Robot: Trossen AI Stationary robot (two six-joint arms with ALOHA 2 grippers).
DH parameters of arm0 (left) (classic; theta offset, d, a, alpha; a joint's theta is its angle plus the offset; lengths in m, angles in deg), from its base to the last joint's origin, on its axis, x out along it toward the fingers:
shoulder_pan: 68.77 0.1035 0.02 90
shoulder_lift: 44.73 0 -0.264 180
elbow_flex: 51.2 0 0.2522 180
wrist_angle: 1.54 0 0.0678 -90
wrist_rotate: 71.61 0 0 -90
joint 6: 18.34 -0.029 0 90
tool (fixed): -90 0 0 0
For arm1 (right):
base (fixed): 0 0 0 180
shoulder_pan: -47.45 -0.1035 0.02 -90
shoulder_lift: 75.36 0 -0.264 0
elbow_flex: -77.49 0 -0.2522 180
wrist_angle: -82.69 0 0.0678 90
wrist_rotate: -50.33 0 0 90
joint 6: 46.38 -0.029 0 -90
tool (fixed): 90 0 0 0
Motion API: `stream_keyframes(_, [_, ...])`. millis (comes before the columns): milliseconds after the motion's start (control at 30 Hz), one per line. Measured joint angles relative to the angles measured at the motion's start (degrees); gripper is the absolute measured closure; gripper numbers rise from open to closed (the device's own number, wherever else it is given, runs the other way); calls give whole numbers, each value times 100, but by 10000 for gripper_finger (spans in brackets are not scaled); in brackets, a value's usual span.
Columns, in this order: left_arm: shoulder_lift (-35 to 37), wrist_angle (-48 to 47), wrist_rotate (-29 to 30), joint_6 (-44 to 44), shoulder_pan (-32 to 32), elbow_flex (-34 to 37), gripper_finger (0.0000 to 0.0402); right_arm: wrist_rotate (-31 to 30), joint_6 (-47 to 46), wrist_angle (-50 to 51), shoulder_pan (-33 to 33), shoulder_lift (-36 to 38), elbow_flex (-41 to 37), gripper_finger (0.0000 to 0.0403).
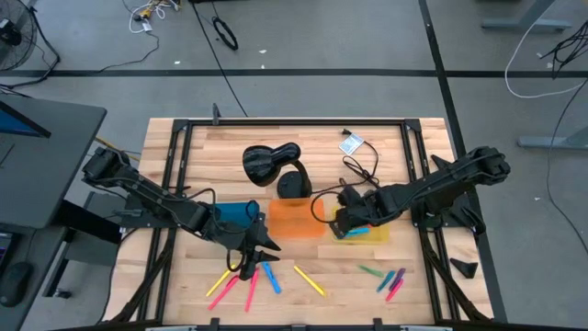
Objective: Pick & Place Markers
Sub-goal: Put the blue highlighter pen into the yellow bin
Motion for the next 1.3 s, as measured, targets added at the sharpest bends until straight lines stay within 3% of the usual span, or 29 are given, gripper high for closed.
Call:
stream_keyframes(333, [0, 0, 2, 15, -1, 0, 268, 22, 2600, -173, -13, 0, 0, 223])
stream_keyframes(433, [0, 0, 2, 15, -1, 1, 268, 330, 3230, -310, -11, 0, 0, 223])
stream_keyframes(833, [0, -8, 1, 10, 0, 0, 268, 903, 4361, -421, -13, 0, 0, 223])
stream_keyframes(933, [0, -55, -180, -517, 0, 0, 268, 907, 4551, -432, -13, 0, 0, 223])
stream_keyframes(1067, [0, -316, -436, -1536, -17, 0, 268, 1370, 4835, -451, -11, 0, 0, 223])
stream_keyframes(1300, [0, -1148, -26, -2447, -17, 0, 265, 1724, 4899, -460, -30, 0, 0, 223])
